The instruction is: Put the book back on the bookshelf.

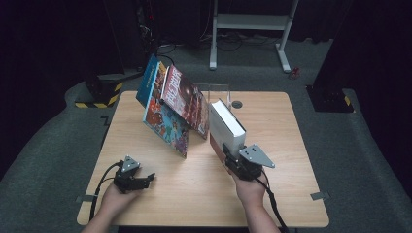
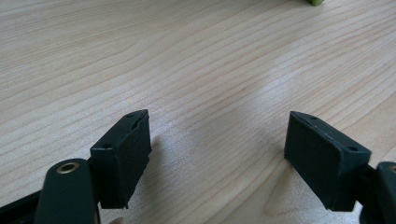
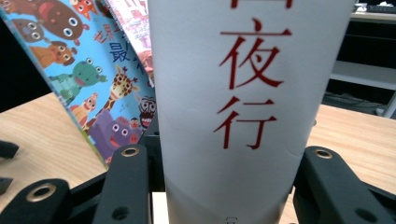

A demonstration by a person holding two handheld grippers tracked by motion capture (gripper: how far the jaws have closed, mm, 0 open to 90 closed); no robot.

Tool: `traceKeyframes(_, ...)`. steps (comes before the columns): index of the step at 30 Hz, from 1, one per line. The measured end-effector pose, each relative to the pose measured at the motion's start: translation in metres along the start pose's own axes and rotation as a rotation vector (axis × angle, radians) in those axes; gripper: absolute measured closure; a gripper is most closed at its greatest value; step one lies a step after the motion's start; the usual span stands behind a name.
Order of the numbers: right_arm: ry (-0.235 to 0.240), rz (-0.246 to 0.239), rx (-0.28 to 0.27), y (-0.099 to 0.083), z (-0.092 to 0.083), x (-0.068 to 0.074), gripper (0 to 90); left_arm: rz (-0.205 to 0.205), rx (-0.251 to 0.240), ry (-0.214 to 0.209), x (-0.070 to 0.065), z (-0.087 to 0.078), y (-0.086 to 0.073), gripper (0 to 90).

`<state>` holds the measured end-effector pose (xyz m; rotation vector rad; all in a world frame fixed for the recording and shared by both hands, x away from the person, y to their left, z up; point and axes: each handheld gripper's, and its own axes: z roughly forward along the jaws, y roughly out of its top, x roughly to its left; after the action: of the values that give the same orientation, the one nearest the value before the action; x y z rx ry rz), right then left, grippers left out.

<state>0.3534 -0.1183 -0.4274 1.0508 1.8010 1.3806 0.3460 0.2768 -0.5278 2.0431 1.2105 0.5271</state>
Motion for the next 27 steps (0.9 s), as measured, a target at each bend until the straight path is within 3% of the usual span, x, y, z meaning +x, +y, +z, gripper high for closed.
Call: traceKeyframes(27, -0.062, 0.019, -0.014, 0.015, 0.042, -0.015, 54.5, 0.006, 0.0, 0.0, 0.0, 0.0, 0.0, 22.8)
